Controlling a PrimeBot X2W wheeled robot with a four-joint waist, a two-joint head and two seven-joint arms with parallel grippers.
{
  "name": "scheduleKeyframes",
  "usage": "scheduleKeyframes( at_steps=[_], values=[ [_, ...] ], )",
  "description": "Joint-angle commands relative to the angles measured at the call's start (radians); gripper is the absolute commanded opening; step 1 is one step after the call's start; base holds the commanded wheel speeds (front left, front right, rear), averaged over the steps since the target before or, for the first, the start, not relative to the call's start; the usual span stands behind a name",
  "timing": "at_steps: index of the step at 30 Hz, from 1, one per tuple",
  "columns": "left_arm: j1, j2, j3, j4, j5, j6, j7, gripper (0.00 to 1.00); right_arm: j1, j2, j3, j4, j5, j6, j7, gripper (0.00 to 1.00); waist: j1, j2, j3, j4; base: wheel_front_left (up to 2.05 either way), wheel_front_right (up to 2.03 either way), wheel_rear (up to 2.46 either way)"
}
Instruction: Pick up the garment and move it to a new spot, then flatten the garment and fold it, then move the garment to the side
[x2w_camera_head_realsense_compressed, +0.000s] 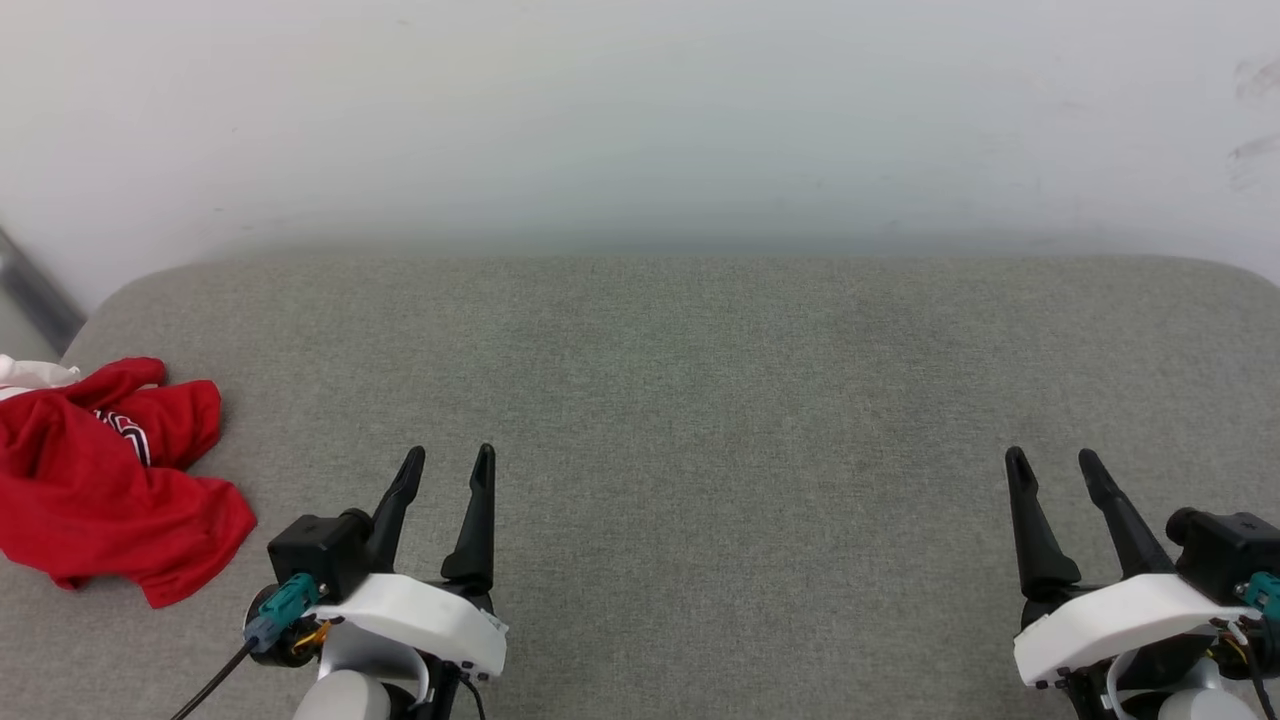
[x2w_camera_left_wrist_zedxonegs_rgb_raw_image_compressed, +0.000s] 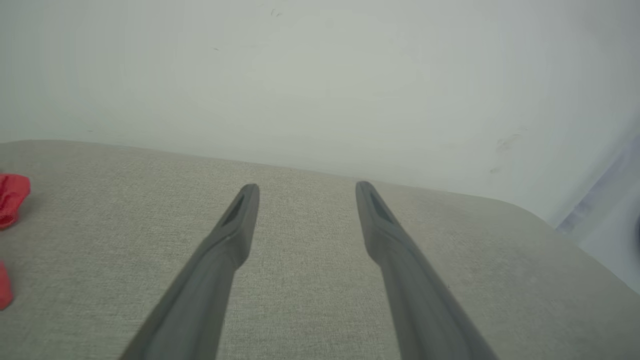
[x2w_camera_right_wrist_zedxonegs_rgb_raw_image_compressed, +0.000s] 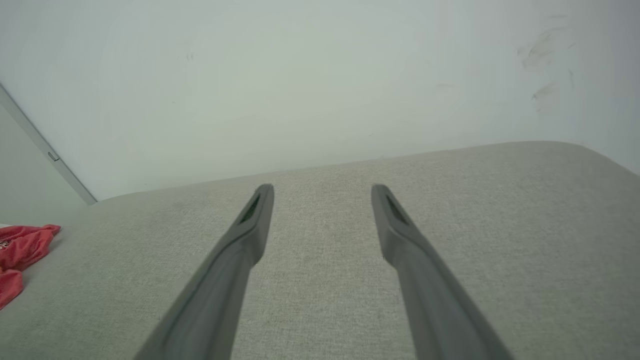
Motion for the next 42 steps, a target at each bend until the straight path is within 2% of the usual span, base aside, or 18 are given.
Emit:
scheduleKeyframes(
  at_steps=[1, 30, 42],
  values=[
    [-0.014, 0.003, -0.003, -0.003, 0.016, 0.001, -0.005, 1.0, 0.005, 0.002, -0.001, -0.01, -0.013, 0.0, -0.005, 1.0, 0.0, 0.0, 0.0, 0.0, 0.0, 0.0, 0.0],
    [-0.022, -0.006, -0.005, 0.048, 0.2, 0.003, -0.061, 1.0, 0.016, 0.003, 0.006, -0.018, -0.189, 0.0, -0.028, 1.0, 0.0, 0.0, -0.004, 0.002, 0.0, 0.0, 0.0],
    [-0.028, -0.009, 0.0, 0.075, 0.158, 0.004, -0.06, 1.0, 0.001, 0.003, 0.003, 0.003, -0.168, 0.0, -0.038, 1.0, 0.0, 0.0, -0.001, 0.008, 0.0, 0.0, 0.0]
  ],
)
